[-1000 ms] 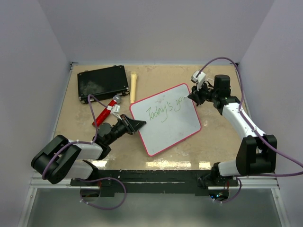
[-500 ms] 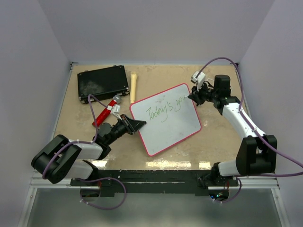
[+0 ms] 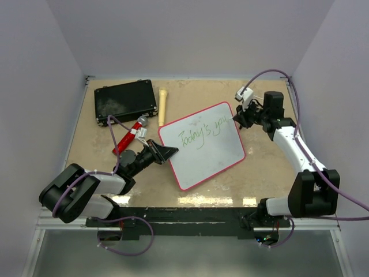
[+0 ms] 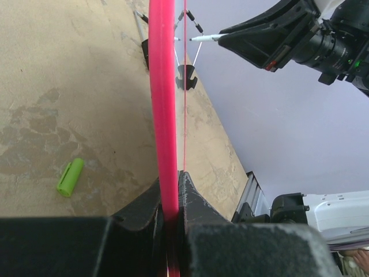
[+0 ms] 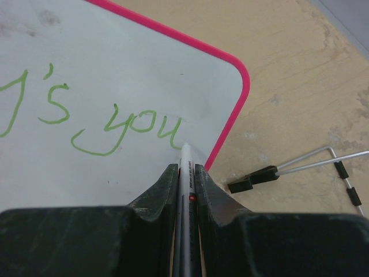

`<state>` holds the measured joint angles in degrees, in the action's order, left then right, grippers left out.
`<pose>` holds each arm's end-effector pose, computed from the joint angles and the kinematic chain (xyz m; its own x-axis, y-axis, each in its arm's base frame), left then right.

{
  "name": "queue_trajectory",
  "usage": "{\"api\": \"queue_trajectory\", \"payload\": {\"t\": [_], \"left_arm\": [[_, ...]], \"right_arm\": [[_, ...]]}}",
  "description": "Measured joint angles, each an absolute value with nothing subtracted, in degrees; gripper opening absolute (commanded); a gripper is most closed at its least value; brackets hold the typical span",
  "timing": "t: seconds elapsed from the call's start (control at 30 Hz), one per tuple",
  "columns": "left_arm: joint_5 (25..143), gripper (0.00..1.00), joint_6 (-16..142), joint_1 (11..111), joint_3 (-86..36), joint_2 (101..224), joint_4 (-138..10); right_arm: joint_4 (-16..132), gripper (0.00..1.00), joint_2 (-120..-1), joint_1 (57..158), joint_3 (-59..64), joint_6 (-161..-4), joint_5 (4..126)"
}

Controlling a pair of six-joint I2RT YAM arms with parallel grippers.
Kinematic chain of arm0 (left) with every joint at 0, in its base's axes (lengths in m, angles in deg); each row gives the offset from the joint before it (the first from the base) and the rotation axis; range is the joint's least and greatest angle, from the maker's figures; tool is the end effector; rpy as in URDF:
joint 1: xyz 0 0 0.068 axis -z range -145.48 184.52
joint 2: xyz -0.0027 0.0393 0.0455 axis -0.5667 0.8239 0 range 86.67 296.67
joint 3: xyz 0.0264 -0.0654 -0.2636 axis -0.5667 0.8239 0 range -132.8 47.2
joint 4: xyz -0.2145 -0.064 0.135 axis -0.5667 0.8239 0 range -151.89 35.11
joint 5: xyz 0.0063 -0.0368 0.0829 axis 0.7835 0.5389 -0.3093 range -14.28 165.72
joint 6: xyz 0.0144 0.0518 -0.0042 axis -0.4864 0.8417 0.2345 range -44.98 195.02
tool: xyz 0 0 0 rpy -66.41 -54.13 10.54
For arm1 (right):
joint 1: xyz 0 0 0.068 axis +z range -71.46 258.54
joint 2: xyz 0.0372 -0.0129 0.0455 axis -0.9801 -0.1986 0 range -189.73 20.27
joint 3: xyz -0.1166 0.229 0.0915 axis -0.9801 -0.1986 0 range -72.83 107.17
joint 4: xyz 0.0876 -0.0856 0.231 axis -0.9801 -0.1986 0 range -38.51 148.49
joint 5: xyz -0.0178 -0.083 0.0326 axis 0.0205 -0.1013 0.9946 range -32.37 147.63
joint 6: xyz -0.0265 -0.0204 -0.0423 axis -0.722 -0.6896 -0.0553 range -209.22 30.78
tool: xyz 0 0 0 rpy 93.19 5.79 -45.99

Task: Write a sentence on the whiteboard

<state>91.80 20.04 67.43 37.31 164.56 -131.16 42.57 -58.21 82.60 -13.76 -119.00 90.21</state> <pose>0.1795 -0.1279 0.1695 -0.6071 -0.5445 -0.5787 0.4483 0.3667 -0.8152 0.3010 0.0405 0.2871 -0.2534 -0.4376 -0.8627 -0.7185 0.6823 -0.1350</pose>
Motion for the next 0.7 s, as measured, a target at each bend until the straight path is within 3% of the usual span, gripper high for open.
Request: {"api": "queue_trajectory", "payload": {"t": [0.37, 0.7], "left_arm": [[91.9, 0.0, 20.1, 67.4, 37.3, 164.6, -131.2], [91.9, 0.0, 20.2, 67.4, 37.3, 164.5, -131.2]], "right_arm": [[45.6, 0.0, -49.4, 81.5, -14.3, -116.2, 97.5], [45.7, 0.0, -50.0, 79.1, -15.5, -116.3, 101.6]]}}
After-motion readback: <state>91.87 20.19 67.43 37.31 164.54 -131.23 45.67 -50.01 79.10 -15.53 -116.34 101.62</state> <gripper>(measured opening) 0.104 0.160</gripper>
